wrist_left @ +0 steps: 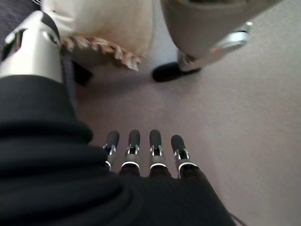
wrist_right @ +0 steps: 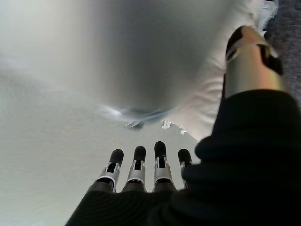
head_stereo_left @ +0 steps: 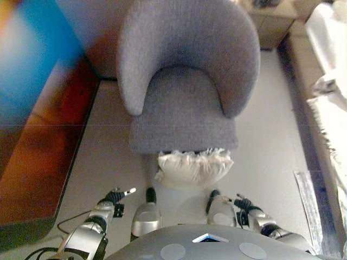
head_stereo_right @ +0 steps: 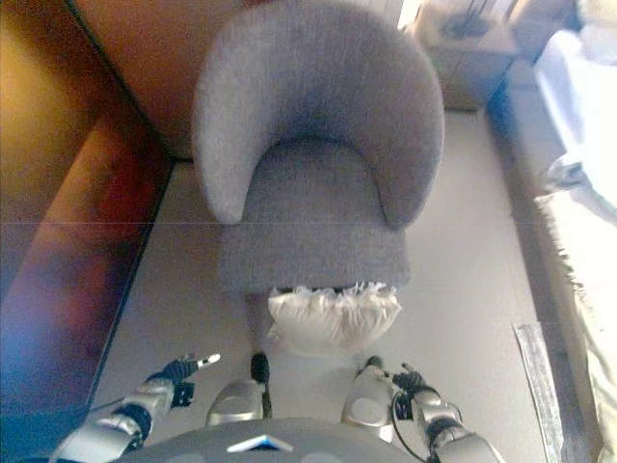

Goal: Pick up the cushion and take it to the sofa

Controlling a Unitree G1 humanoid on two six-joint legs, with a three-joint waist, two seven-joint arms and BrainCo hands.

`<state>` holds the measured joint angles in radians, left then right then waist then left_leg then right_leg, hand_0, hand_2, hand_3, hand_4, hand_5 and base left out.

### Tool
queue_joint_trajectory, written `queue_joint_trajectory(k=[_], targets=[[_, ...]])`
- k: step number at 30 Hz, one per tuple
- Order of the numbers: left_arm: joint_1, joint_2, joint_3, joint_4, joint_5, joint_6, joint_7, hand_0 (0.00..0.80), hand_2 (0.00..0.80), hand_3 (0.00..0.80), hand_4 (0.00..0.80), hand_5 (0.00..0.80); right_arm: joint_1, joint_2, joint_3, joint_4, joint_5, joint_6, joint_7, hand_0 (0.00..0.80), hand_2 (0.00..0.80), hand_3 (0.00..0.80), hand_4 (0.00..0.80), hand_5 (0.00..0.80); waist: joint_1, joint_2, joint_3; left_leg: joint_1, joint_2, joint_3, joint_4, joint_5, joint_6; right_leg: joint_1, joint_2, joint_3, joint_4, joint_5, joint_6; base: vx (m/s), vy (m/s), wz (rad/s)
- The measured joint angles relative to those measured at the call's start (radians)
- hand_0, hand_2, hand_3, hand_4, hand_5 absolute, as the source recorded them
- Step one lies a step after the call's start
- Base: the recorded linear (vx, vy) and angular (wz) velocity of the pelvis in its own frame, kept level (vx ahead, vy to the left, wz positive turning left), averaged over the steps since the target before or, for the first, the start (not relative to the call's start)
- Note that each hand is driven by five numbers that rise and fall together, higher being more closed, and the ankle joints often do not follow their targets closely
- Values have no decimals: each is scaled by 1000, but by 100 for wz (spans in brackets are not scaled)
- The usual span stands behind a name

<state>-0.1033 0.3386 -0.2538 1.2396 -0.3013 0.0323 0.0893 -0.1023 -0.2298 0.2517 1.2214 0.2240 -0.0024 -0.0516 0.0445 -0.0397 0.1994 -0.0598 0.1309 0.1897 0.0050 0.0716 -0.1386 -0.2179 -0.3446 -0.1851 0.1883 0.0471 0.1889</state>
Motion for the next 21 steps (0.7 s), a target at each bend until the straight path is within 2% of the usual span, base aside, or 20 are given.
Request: queue_joint_trajectory(k=[2, 3, 6, 10, 13, 15, 21], targets=[[20, -45, -3, -24, 4, -4, 9, 0, 0, 0, 0, 0, -12, -42, 5, -1, -7, -1, 0, 0, 0, 0, 0, 0, 2, 68, 12, -8, 68, -30, 28, -17, -16, 5, 73, -12, -10, -5, -34, -14, -145, -32], [21, -64, -7, -39, 4, -10, 10, 0, 0, 0, 0, 0, -14, -68, 19, -5, -6, -9, -2, 0, 0, 0, 0, 0, 2, 90, 17, -17, 90, -33, 36, -18, -17, 2, 95, -18, -15, -7, -46, -43, -49, -31], [-13, -90, -43, -88, 3, -47, 16, 0, 0, 0, 0, 0, -31, -141, 22, -9, -5, -36, -27, 0, 0, 0, 0, 0, -6, 113, 42, -54, 100, -35, 38, -19, -19, -48, 104, -30, -12, 5, -60, -107, 37, -20], [-142, -72, -55, -125, -3, -103, 49, 0, 0, 0, 0, 0, -97, -181, 40, -26, -7, -73, -77, 0, 0, 0, 0, 0, -11, 88, 127, -171, 67, -37, 81, -24, -28, -167, 70, -26, 4, 53, -57, -131, 76, -12], [-228, -35, -86, -177, -31, -130, 73, 0, 0, 0, 0, 0, -190, -174, 60, -79, -7, -87, -136, 0, 0, 0, 0, 0, -29, 87, 219, -252, 39, -48, 127, -28, -32, -238, 42, -8, 23, 71, -50, -117, 44, 4], [-273, -5, -92, -200, -38, -140, 89, 0, 0, 0, 0, 0, -256, -167, 64, -120, -7, -104, -164, 0, 0, 0, 0, 0, -30, 89, 271, -291, 33, -56, 145, -29, -31, -281, 38, 8, 27, 84, -52, -112, 16, -5], [-324, 25, -125, -286, -49, -225, 168, 0, 0, 0, 0, 0, -381, -187, 89, -236, -21, -116, -248, 0, 0, 0, 0, 0, -31, 98, 310, -416, 30, -62, 183, -29, -30, -404, 42, 28, 37, 106, -61, -94, 49, -4]])
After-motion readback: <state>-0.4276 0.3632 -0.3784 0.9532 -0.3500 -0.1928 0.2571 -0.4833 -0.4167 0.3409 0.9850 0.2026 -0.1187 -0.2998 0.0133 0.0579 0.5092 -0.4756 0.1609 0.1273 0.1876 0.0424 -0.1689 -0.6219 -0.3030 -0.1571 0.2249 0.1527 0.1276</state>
